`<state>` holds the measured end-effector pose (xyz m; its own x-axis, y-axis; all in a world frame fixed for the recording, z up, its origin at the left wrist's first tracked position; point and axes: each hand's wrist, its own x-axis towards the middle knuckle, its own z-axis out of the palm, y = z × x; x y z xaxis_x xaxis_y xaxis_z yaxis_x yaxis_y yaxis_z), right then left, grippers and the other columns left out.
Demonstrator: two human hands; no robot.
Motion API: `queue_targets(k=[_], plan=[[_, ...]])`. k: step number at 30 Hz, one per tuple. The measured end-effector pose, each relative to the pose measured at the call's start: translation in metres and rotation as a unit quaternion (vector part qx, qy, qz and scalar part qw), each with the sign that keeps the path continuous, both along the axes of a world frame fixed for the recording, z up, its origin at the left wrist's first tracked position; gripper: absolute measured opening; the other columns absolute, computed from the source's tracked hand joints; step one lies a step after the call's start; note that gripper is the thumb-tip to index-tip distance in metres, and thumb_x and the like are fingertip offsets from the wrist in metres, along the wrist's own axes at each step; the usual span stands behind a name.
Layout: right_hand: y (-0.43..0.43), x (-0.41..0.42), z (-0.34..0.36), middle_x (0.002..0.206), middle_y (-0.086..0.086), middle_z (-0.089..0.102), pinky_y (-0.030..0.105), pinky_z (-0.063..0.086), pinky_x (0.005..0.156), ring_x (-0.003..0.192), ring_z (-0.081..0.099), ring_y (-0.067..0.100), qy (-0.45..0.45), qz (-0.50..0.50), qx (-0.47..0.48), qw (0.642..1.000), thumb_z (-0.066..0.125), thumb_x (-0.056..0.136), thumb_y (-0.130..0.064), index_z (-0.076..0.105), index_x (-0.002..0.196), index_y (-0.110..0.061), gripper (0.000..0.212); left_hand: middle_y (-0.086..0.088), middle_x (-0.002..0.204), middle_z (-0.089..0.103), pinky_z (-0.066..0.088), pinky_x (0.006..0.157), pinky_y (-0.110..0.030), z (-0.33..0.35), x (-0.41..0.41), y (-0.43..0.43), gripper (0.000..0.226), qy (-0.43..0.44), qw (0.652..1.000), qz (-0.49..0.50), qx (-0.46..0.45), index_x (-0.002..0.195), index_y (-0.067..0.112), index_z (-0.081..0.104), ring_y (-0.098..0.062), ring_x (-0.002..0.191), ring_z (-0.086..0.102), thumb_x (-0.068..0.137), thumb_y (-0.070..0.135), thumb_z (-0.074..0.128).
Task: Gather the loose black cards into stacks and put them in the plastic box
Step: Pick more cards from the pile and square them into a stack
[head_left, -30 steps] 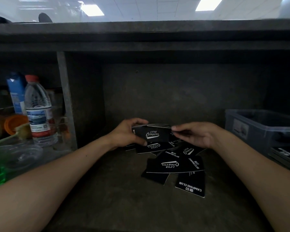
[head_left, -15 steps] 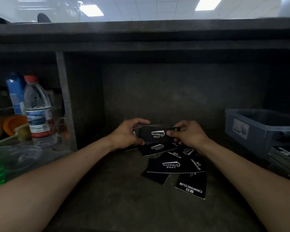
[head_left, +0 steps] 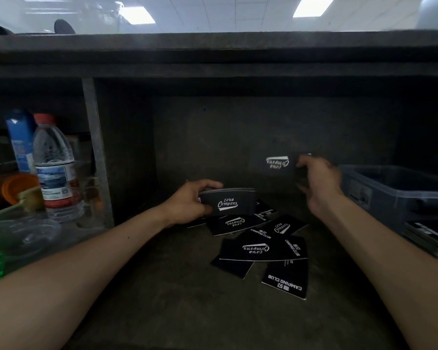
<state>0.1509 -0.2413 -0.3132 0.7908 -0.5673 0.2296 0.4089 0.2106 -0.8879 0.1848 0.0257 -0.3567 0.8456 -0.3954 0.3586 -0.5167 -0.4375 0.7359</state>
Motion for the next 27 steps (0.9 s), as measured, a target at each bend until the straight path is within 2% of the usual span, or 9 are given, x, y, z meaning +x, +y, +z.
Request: queue_targets(k=[3,5,7,10,14,19,21,25,27], plan=[[0.008,0.000,-0.001,0.092,-0.007,0.073,0.032,0.055,0.069,0.084,0.069,0.013,-0.038,0.022,-0.059,0.997,0.069,0.077,-0.005,0.065,0.097,-0.026,0.028,-0.006,0.124,0.066,0.052,0.094,-0.017,0.001,0.002,0.002,0.058,-0.008,1.000,0.017,-0.003,0.133,0.009,0.057,-0.015,0.113,0.064,0.081,-0.016,0.064],[0.015,-0.003,-0.001,0.103,-0.003,0.072,0.028,0.056,0.067,0.086,0.070,0.012,-0.084,0.031,-0.087,0.992,0.070,0.080,0.003,0.061,0.110,-0.021,0.039,-0.006,0.119,0.068,0.055,0.089,-0.017,0.001,0.003,0.003,0.053,-0.002,1.000,0.024,-0.012,0.126,0.012,0.062,-0.017,0.108,0.066,0.081,-0.016,0.064],[0.020,-0.006,-0.001,0.101,-0.001,0.074,0.023,0.058,0.071,0.087,0.072,0.011,-0.125,0.036,-0.123,0.984,0.074,0.078,0.006,0.061,0.109,-0.021,0.043,-0.005,0.115,0.069,0.058,0.084,-0.020,0.000,0.004,0.003,0.051,0.013,0.999,0.029,-0.018,0.123,0.016,0.064,-0.017,0.103,0.068,0.082,-0.016,0.063],[0.029,-0.009,-0.007,0.092,-0.005,0.077,0.016,0.055,0.071,0.087,0.073,0.007,-0.151,0.063,-0.209,0.964,0.077,0.079,0.001,0.064,0.105,-0.021,0.037,-0.001,0.115,0.068,0.056,0.079,-0.013,0.000,0.004,0.003,0.054,0.016,0.999,0.035,-0.022,0.128,0.014,0.062,-0.003,0.095,0.066,0.083,-0.016,0.061],[0.033,-0.008,-0.004,0.089,-0.007,0.075,0.013,0.052,0.070,0.084,0.071,0.003,-0.219,0.010,-0.225,0.949,0.073,0.086,-0.004,0.066,0.098,-0.024,0.024,0.001,0.115,0.067,0.055,0.080,-0.011,0.001,0.004,0.003,0.055,0.012,0.999,0.035,-0.018,0.129,0.013,0.062,0.001,0.095,0.064,0.083,-0.016,0.061],[0.030,-0.001,-0.023,0.110,-0.004,0.070,0.023,0.052,0.094,0.103,0.066,0.006,-0.109,0.131,-0.441,0.881,0.065,0.093,-0.007,0.062,0.117,-0.031,0.034,-0.003,0.122,0.067,0.054,0.082,-0.012,-0.001,0.007,0.004,0.055,0.015,0.999,0.039,-0.002,0.132,0.014,0.061,-0.010,0.103,0.065,0.083,-0.011,0.065],[0.032,0.002,-0.029,0.110,-0.002,0.069,0.027,0.052,0.097,0.101,0.065,0.007,-0.070,0.144,-0.481,0.862,0.064,0.093,-0.005,0.059,0.125,-0.029,0.040,-0.004,0.119,0.068,0.054,0.081,-0.011,-0.002,0.008,0.004,0.054,0.011,1.000,0.029,-0.003,0.130,0.014,0.062,-0.008,0.100,0.066,0.083,-0.012,0.066],[0.030,0.001,-0.023,0.103,0.002,0.070,0.035,0.054,0.093,0.097,0.066,0.016,-0.096,0.037,-0.467,0.878,0.067,0.091,-0.006,0.065,0.112,-0.018,0.024,0.002,0.113,0.069,0.053,0.081,-0.011,-0.002,0.008,0.005,0.053,0.007,1.000,0.019,-0.016,0.122,0.017,0.064,0.003,0.093,0.066,0.082,-0.017,0.063],[0.025,-0.003,-0.014,0.104,0.002,0.069,0.028,0.055,0.086,0.098,0.067,0.014,-0.168,-0.038,-0.393,0.903,0.065,0.092,-0.011,0.064,0.112,-0.018,0.021,0.005,0.110,0.069,0.053,0.078,-0.011,-0.002,0.008,0.005,0.053,0.011,1.000,0.019,-0.012,0.124,0.017,0.063,0.006,0.090,0.066,0.083,-0.016,0.062]])
